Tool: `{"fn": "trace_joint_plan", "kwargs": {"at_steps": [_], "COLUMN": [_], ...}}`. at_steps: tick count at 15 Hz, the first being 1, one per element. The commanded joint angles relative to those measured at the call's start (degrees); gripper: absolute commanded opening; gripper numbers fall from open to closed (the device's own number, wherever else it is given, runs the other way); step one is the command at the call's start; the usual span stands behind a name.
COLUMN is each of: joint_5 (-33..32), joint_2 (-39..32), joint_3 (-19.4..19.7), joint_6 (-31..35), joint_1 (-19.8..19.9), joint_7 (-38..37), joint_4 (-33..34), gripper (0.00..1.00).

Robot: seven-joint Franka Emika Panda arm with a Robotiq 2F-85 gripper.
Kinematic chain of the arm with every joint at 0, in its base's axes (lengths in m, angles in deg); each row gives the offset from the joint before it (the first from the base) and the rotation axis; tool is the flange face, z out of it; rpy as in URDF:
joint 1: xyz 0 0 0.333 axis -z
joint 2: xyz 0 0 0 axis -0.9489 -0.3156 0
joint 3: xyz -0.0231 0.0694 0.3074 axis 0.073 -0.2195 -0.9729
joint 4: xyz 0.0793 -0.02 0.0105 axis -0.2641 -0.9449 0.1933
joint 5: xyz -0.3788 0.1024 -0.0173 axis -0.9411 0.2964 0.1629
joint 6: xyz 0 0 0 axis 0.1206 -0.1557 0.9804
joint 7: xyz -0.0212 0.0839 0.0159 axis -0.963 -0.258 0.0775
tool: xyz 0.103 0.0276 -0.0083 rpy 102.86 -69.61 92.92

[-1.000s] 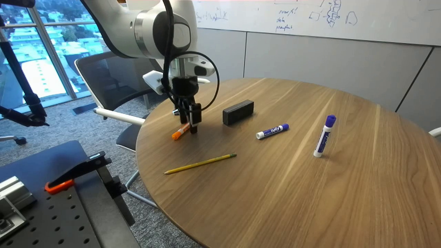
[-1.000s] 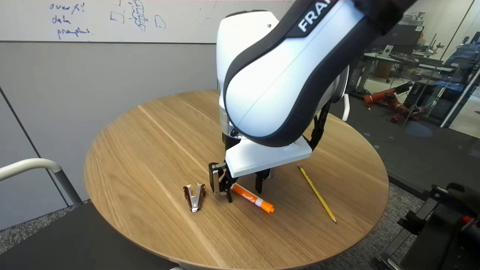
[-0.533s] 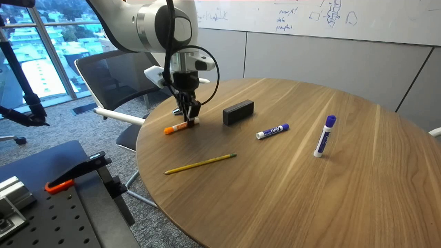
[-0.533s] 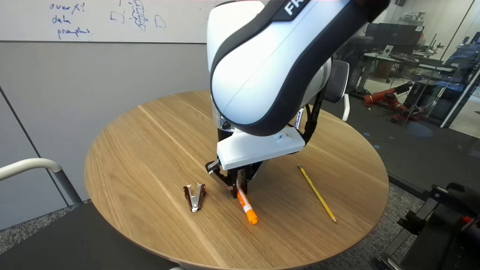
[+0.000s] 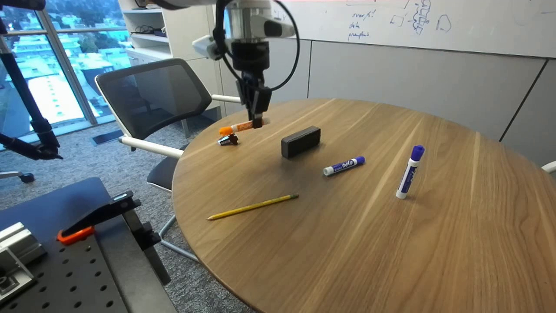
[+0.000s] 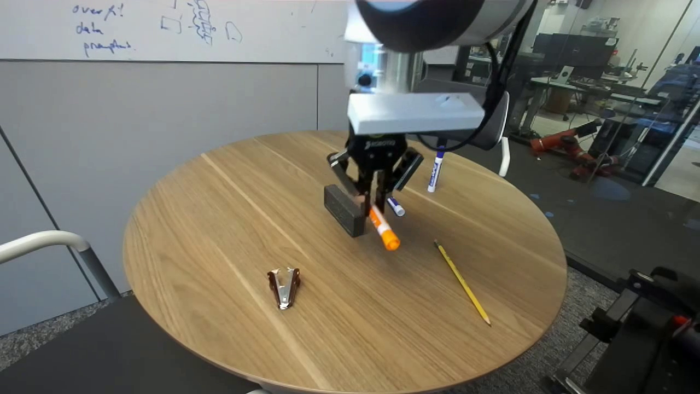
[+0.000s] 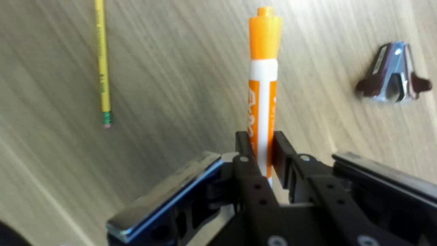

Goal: Pick up the orange marker and put it on the right side of the table

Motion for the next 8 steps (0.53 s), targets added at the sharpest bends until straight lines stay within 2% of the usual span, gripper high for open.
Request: {"fn": "trace_joint_plan", "kwargs": {"at_steps": [1, 4, 8], "joint_5": [2.69, 3.86, 3.61], "joint_2": [6.22, 5.14, -4.33], "joint_3": [3.13, 6.33, 10.72], "joint_6": [-2.87, -6.14, -8.94], "joint_1": [4.9, 10.65, 17.08], "joint_7": [0.25, 0.29, -1.6], "joint_4": [-3.63, 0.4, 11.63], "gripper": [0.05, 0.05, 0.05]}}
